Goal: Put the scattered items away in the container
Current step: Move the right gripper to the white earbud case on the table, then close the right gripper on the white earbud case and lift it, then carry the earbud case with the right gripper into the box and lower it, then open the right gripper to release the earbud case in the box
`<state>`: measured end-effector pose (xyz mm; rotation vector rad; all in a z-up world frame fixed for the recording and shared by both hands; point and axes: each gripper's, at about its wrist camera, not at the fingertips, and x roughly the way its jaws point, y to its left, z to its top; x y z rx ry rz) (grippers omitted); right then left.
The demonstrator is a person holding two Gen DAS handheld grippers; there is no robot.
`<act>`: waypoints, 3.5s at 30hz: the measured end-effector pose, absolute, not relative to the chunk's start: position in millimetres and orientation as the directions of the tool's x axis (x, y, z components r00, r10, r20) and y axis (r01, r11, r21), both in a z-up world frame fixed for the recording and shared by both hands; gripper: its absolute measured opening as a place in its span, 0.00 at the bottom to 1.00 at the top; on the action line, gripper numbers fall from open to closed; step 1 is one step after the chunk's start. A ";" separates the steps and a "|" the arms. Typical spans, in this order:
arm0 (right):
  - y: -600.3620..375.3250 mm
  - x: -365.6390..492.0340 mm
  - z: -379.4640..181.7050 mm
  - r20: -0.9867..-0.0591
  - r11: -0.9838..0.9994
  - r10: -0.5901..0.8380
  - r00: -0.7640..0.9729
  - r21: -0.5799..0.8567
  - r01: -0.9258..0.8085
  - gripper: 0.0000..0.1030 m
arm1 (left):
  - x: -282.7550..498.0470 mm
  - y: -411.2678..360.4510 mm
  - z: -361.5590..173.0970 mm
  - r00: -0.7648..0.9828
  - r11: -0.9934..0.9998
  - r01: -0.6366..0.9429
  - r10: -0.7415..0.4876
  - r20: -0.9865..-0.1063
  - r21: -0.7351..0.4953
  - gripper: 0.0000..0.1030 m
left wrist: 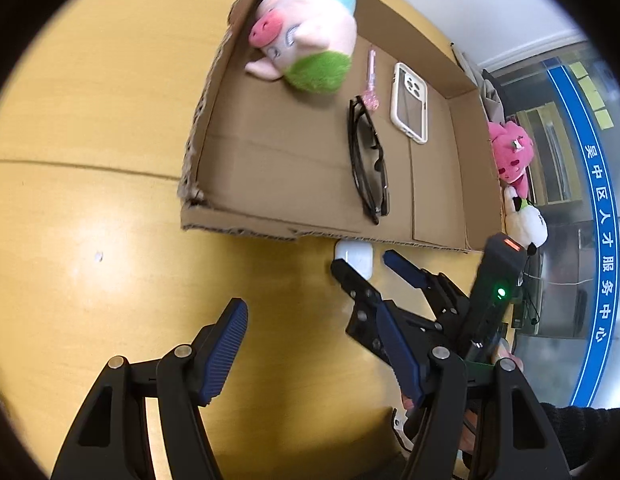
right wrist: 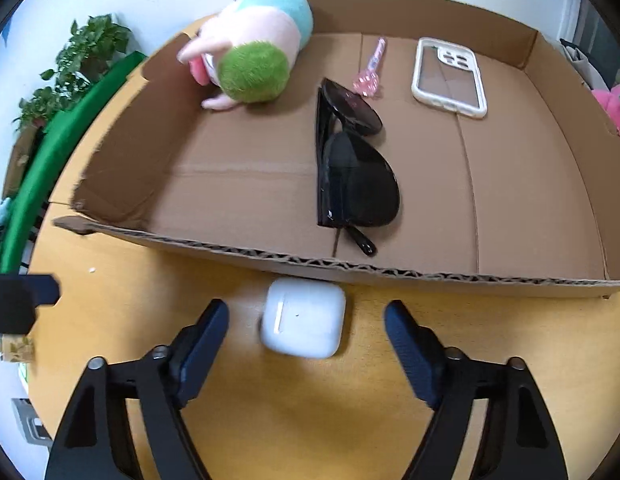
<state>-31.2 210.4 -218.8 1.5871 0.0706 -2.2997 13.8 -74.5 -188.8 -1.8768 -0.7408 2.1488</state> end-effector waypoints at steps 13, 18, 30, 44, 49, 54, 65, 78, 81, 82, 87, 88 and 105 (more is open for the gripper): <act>239.9 -25.4 -219.3 -0.914 -0.917 -0.331 -0.232 0.254 0.307 0.47 | 23.9 -56.0 -187.0 -0.184 -0.835 0.185 0.488 -0.853 -0.517 0.65; 270.8 -13.8 -188.9 -0.862 -0.878 -0.446 -0.239 0.371 0.302 0.47 | 17.8 -36.9 -192.9 -0.188 -0.758 0.182 0.598 -0.779 -0.626 0.65; 308.6 14.2 -91.8 -0.747 -0.799 -0.586 -0.314 0.467 0.380 0.47 | -16.3 35.2 -173.5 -0.155 -0.573 0.065 0.803 -0.575 -0.817 0.34; 322.4 -21.9 -56.4 -0.755 -0.789 -0.576 -0.314 0.412 0.456 0.47 | -65.2 65.3 -124.8 -0.140 -0.643 -0.076 0.763 -0.631 -0.762 0.24; 321.4 -58.2 -49.5 -0.768 -0.798 -0.556 -0.317 0.387 0.462 0.47 | -104.6 67.4 -119.3 -0.137 -0.638 -0.118 0.769 -0.624 -0.761 0.23; 320.4 -100.3 -48.9 -0.781 -0.806 -0.539 -0.316 0.368 0.464 0.47 | -144.5 67.7 -122.3 -0.136 -0.636 -0.137 0.772 -0.621 -0.760 0.23; 317.8 -164.9 -93.0 -0.833 -0.814 -0.505 -0.224 0.374 0.445 0.47 | -199.1 71.4 -178.1 -0.060 -0.632 -0.089 0.775 -0.630 -0.769 0.23; 351.0 -194.2 -165.4 -0.885 -0.855 -0.457 -0.086 0.411 0.316 0.47 | -222.1 112.1 -249.1 0.063 -0.666 -0.036 0.742 -0.667 -0.745 0.23; 349.9 -197.7 -176.9 -0.895 -0.864 -0.441 -0.065 0.404 0.301 0.47 | -223.8 115.9 -258.7 0.083 -0.691 -0.027 0.719 -0.690 -0.722 0.23; 349.2 -199.5 -180.7 -0.898 -0.866 -0.437 -0.057 0.403 0.296 0.47 | -223.9 116.7 -262.4 0.090 -0.702 -0.026 0.707 -0.702 -0.711 0.23; 341.4 -203.9 -198.8 -0.915 -0.878 -0.403 -0.020 0.381 0.290 0.36 | -226.9 112.3 -278.4 0.097 -0.745 0.016 0.665 -0.741 -0.667 0.19; 340.7 -204.2 -198.5 -0.917 -0.881 -0.397 -0.028 0.373 0.292 0.36 | -227.3 112.4 -278.0 0.096 -0.747 0.014 0.662 -0.743 -0.664 0.19; 344.3 -196.8 -171.4 -0.901 -0.885 -0.426 -0.080 0.397 0.244 0.71 | -214.8 94.2 -232.0 0.011 -0.877 -0.048 0.479 -0.878 -0.479 0.46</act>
